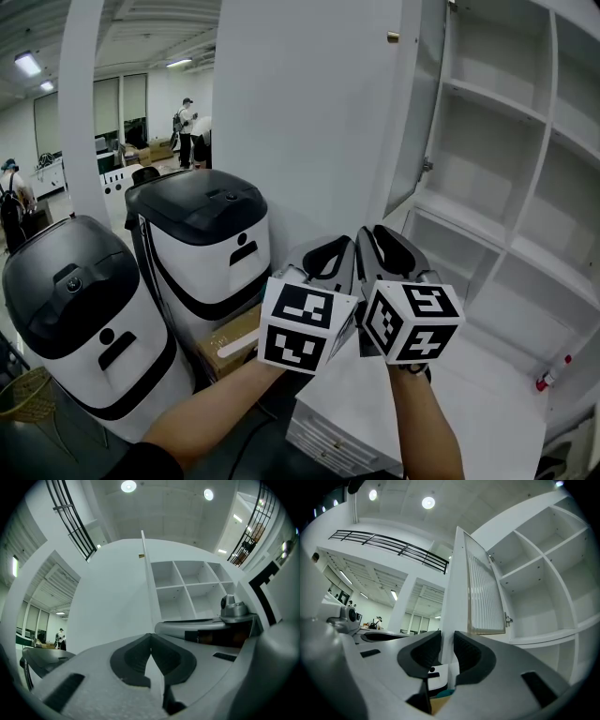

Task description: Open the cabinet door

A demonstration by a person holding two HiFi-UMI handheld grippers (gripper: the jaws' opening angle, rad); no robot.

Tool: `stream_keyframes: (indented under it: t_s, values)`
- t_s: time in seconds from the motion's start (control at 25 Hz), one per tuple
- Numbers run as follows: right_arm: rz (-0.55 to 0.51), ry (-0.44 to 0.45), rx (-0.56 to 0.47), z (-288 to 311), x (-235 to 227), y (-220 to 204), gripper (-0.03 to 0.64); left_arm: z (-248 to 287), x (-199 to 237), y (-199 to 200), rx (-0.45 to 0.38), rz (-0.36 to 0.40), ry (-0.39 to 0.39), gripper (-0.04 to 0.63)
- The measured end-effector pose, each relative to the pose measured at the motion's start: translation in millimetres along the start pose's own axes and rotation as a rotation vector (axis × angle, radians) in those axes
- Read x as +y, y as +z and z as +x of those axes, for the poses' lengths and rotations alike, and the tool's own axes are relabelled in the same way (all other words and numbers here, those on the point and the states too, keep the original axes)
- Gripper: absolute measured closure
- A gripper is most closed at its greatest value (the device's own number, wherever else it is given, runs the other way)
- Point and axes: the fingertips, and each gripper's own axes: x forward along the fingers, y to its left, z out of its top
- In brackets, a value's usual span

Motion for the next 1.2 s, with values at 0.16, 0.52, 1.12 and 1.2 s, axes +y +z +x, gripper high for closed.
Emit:
stream_keyframes:
  t_s: [0.16,0.52,1.12,1.2]
  values:
    - [0.006,0.003,0.002,8.2,4.8,-2.0,0.528,-2.2,10.1,-3.2,0.002,-0.004,0.003,0.583]
    - [0.018,0.001,-0.003,6.4,6.7,-0.5,0.526,-4.5,12.9,-8.7,0.010,-0.019,-0.008,0.583]
    - [0.014,-0.099,0.045,-48.0,-39.6,-13.0,0.544,12.9,-50.1,-17.0,0.026,-0.046,-0.118,0.583]
    - [0.009,-0.124,0.060,-58.4,-50.2,-17.0,0.548,17.3,-64.9,-18.3,0.036,-0.056,-0.145,0.583]
